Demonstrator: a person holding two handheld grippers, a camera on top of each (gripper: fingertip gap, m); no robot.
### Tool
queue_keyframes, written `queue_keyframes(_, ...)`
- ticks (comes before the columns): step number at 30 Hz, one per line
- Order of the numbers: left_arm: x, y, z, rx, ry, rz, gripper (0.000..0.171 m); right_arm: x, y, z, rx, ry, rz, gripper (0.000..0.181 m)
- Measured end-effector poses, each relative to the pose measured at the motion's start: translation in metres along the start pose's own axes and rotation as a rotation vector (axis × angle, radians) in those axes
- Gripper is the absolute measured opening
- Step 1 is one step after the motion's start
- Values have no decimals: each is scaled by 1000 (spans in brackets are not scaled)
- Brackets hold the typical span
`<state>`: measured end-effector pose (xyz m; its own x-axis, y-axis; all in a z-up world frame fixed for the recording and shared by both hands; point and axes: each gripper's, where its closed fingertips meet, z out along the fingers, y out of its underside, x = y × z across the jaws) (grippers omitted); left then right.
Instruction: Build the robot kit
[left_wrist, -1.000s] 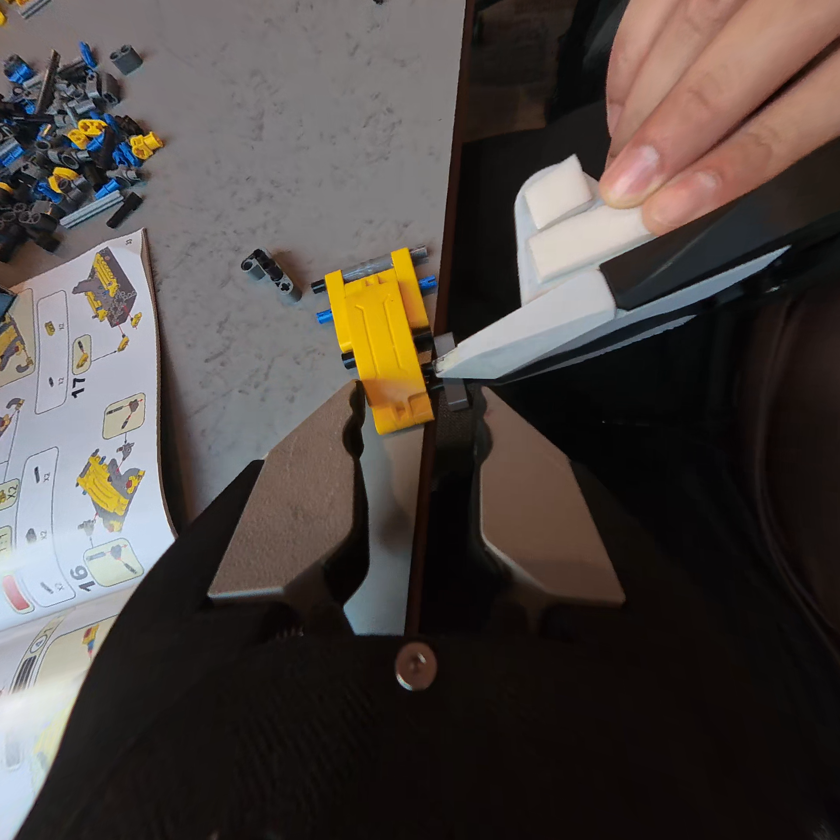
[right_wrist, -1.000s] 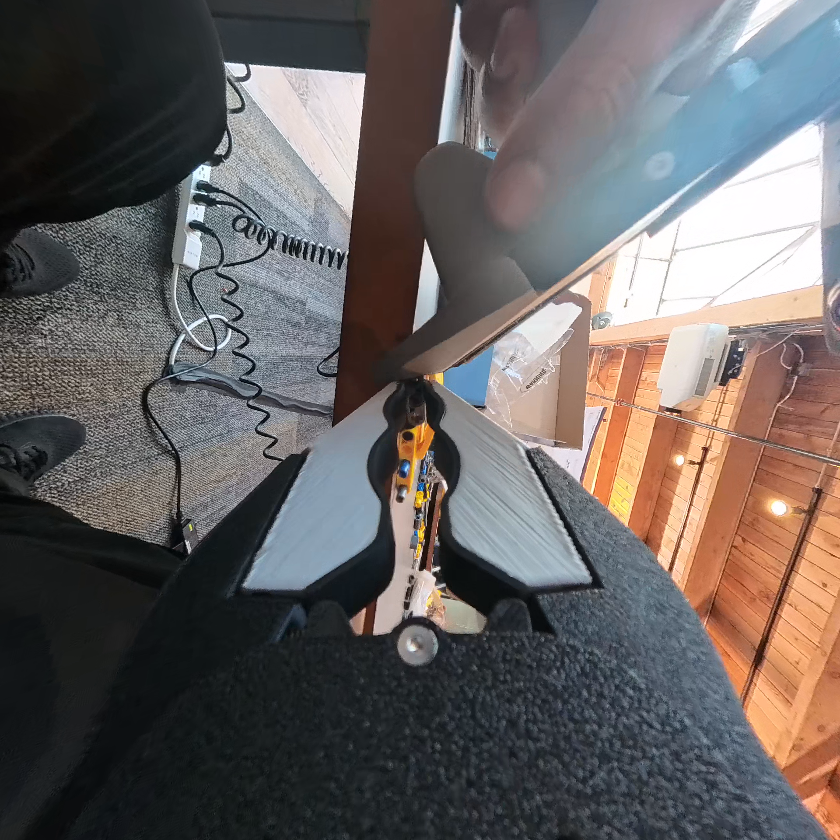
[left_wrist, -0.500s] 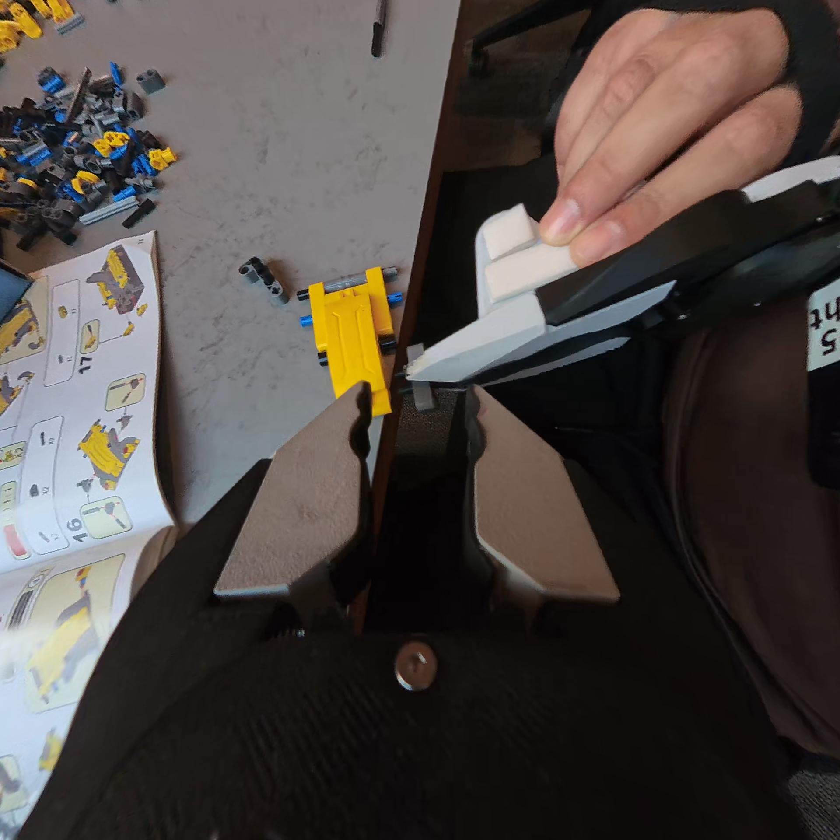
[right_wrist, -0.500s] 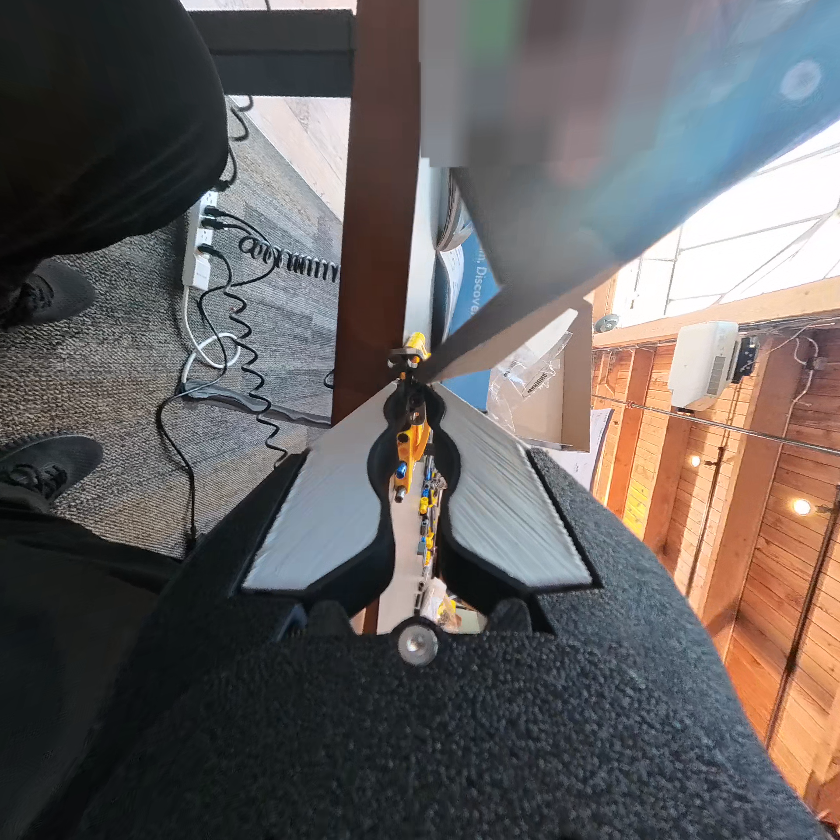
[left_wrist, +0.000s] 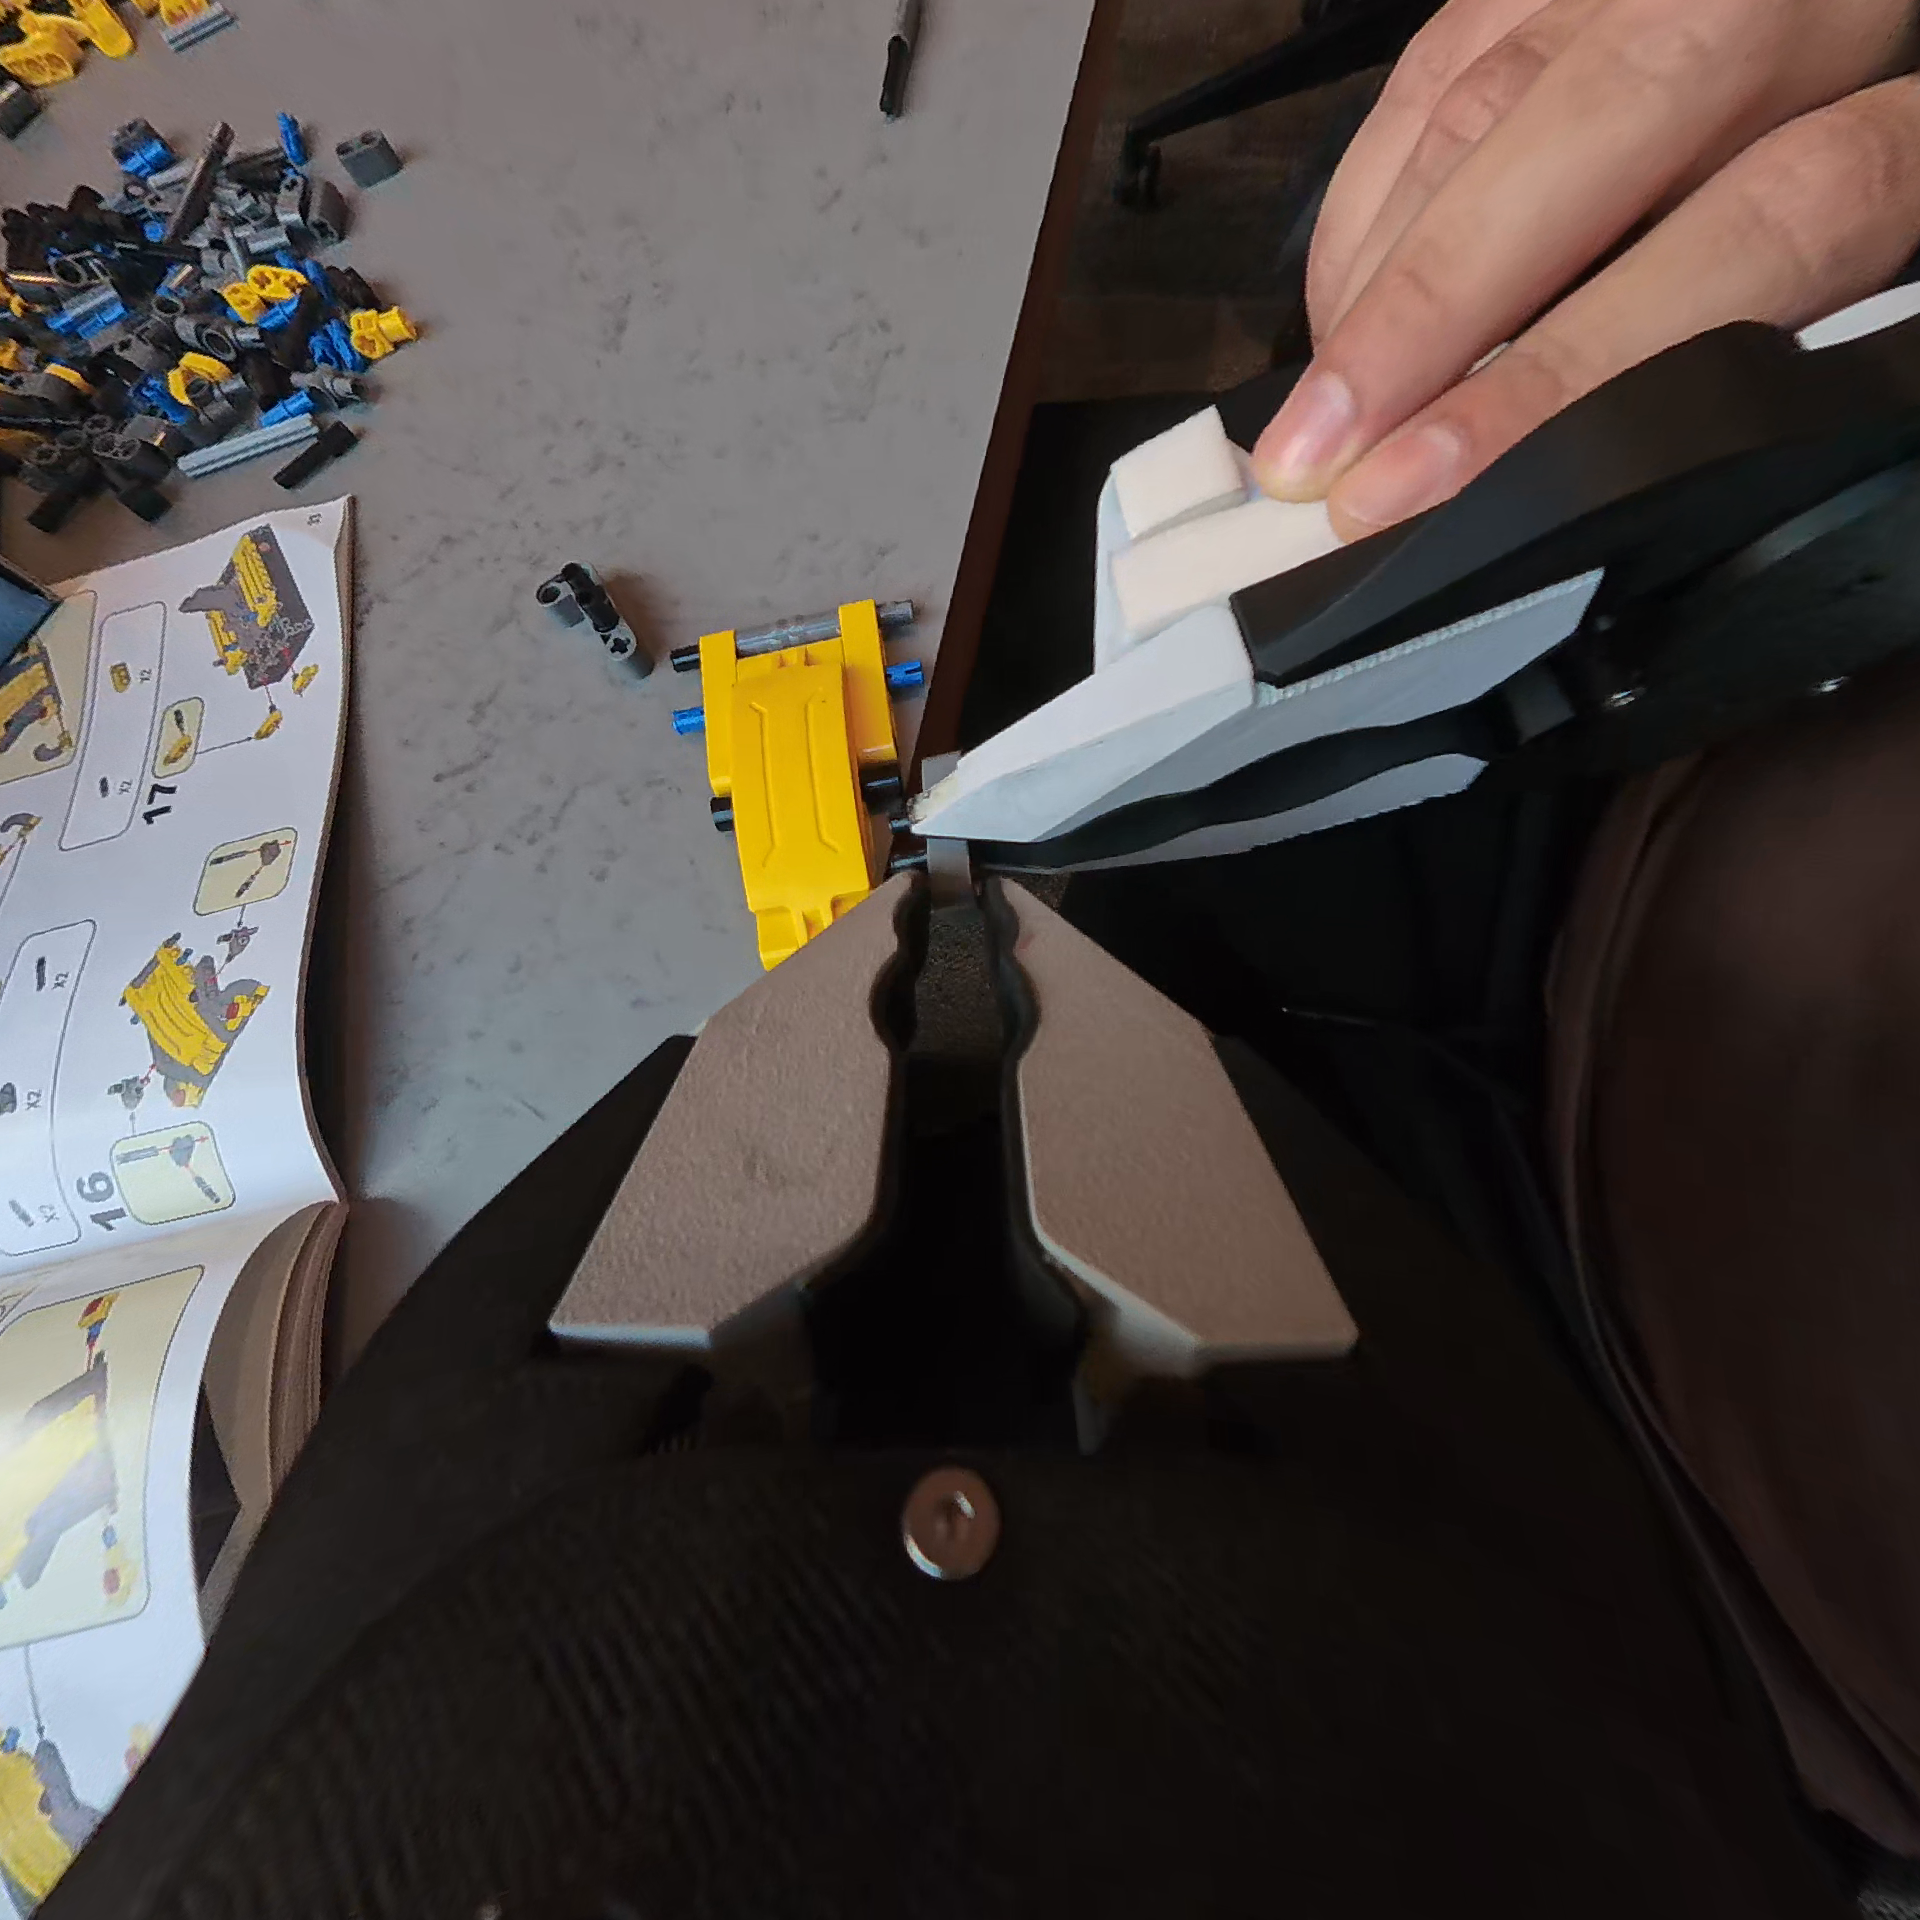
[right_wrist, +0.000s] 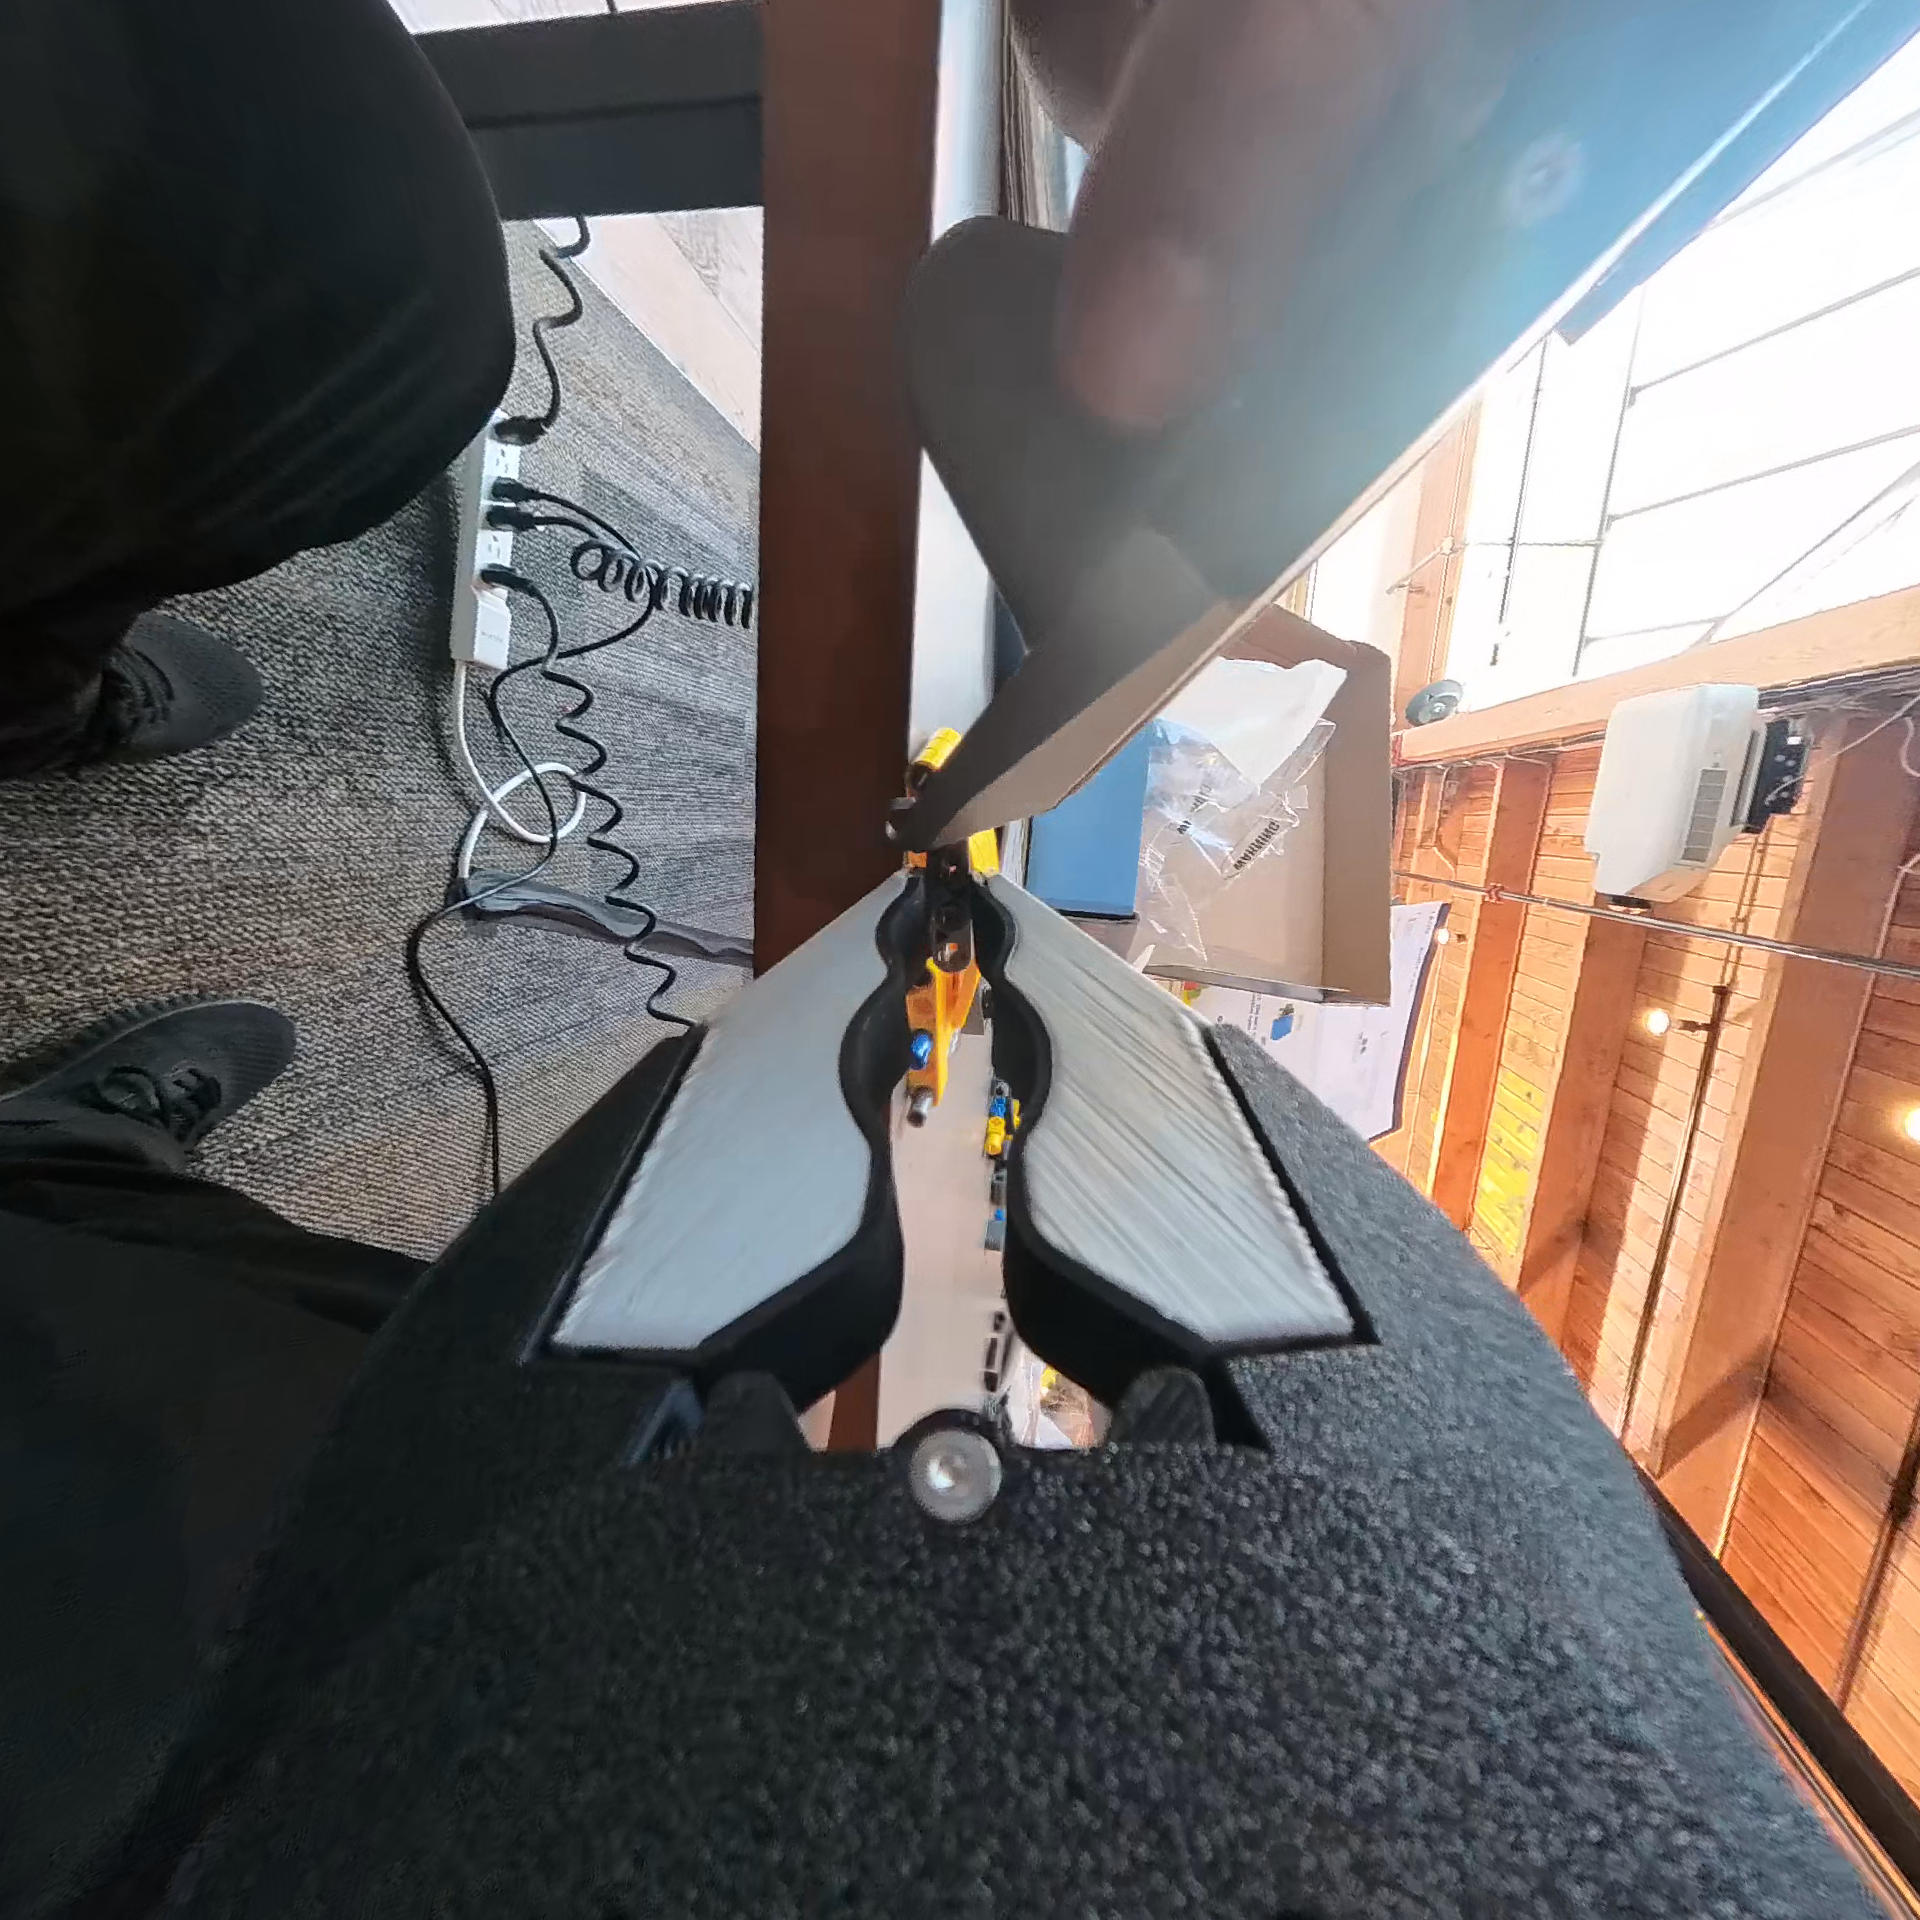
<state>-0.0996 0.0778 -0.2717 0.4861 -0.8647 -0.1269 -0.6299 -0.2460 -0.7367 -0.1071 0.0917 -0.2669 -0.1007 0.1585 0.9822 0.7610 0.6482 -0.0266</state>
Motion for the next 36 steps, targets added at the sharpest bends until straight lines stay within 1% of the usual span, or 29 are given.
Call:
queue_keyframes(4,0,2,3,-9,-6,4,8,2,-1,0,1,6,-4,7)
queue_keyframes(7,-4,2,2,-19,-39,49,5,2,-1,0,7,6,3,9)
queue_keyframes(11,-2,7,4,-31,-26,51,5,-6,0,0,17,-69,78,10)
queue_keyframes(13,0,11,7,-36,-9,49,5,-16,-4,-2,60,-153,140,21)
queue_keyframes(15,3,11,8,-27,-3,81,5,-16,-6,-7,102,-213,233,20)
queue_keyframes(18,4,8,8,-9,-13,116,5,-5,-9,-18,198,-294,404,21)
queue_keyframes(20,6,8,8,1,-4,123,5,-2,-10,-25,256,-401,518,20)
queue_keyframes(23,8,12,11,3,-8,127,5,-1,-1,-30,306,-569,686,35)
queue_keyframes(25,8,14,10,11,-16,137,5,10,7,-26,329,-606,779,42)
queue_keyframes(27,8,14,9,17,-30,151,5,19,9,-26,371,-674,823,49)
queue_keyframes(28,7,14,8,21,-41,158,5,22,10,-23,379,-697,825,63)
queue_keyframes(29,6,13,7,29,-52,168,5,22,9,-21,383,-732,811,73)
queue_keyframes(30,6,12,6,36,-58,175,5,21,10,-16,375,-756,792,76)
queue_keyframes(32,6,11,5,46,-67,176,5,18,7,-8,370,-806,760,91)
queue_keyframes(35,4,13,6,40,-68,162,5,3,2,0,345,-916,721,95)
queue_keyframes(36,3,14,6,40,-64,153,5,-1,1,4,333,-930,704,95)
